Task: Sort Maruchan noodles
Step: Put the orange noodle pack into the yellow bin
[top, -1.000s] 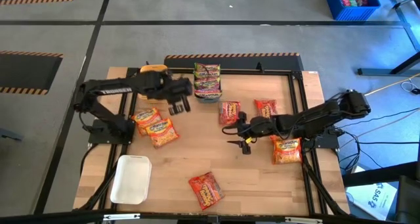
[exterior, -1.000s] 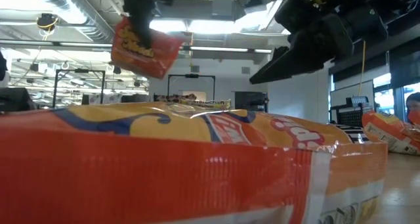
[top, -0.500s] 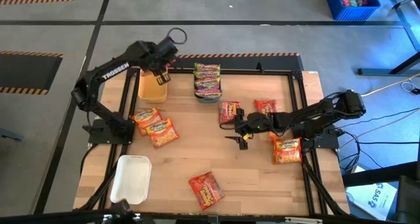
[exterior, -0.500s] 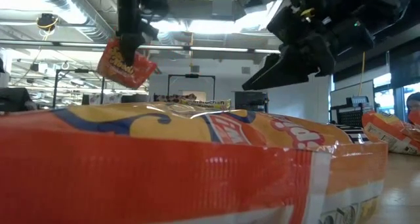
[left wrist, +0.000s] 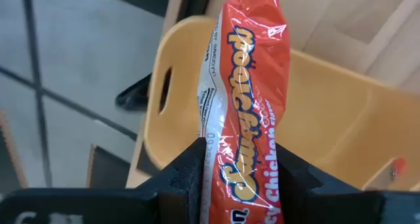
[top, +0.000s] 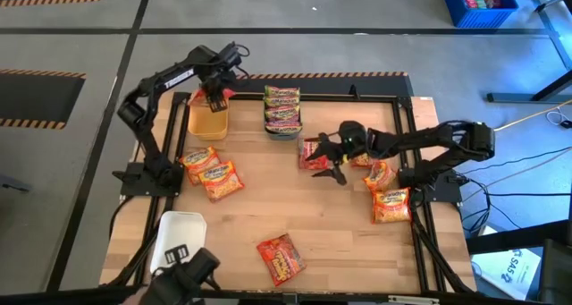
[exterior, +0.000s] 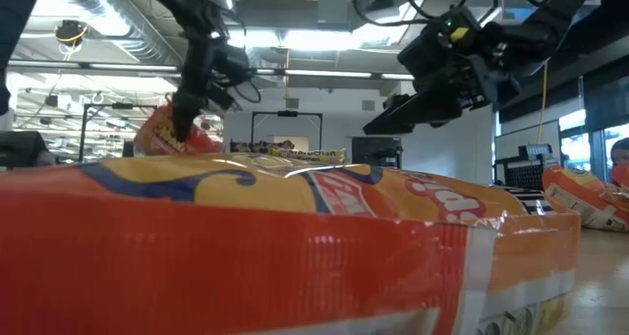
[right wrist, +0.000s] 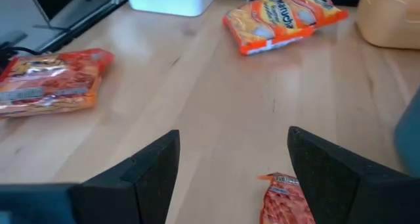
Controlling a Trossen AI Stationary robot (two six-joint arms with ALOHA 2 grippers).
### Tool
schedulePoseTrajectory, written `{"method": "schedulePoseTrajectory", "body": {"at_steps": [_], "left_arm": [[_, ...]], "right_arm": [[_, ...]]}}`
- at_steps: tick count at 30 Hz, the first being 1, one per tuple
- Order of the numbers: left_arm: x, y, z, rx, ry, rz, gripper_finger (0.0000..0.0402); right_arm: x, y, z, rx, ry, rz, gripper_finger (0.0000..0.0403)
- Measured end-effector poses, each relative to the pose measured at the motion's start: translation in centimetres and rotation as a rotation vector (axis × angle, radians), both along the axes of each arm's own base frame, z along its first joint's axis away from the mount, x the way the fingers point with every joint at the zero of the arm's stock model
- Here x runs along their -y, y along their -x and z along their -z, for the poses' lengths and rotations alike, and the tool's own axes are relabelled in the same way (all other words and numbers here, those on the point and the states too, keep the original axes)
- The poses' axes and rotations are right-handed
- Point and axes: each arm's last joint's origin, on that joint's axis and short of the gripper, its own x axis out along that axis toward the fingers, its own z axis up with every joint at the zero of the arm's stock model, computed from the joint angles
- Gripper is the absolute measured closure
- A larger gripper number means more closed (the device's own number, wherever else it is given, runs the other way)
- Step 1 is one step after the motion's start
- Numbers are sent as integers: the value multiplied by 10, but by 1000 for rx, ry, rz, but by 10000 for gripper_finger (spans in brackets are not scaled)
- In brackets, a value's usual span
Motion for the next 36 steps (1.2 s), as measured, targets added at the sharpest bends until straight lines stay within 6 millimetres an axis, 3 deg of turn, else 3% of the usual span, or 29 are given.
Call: {"method": "schedulePoseTrajectory", "body": {"at_steps": [6,14,28,36], "left_arm": [[-15,0,5,155,17,40,288],[-28,10,5,233,-2,44,288],[-32,11,51,314,-52,135,285],[-36,23,59,309,-62,61,253]], "right_arm": [[-1,3,4,-1,22,-39,139],[-3,9,13,-24,22,-31,139],[-2,8,12,-16,37,-8,139],[-2,8,12,-15,28,-16,139]]}}
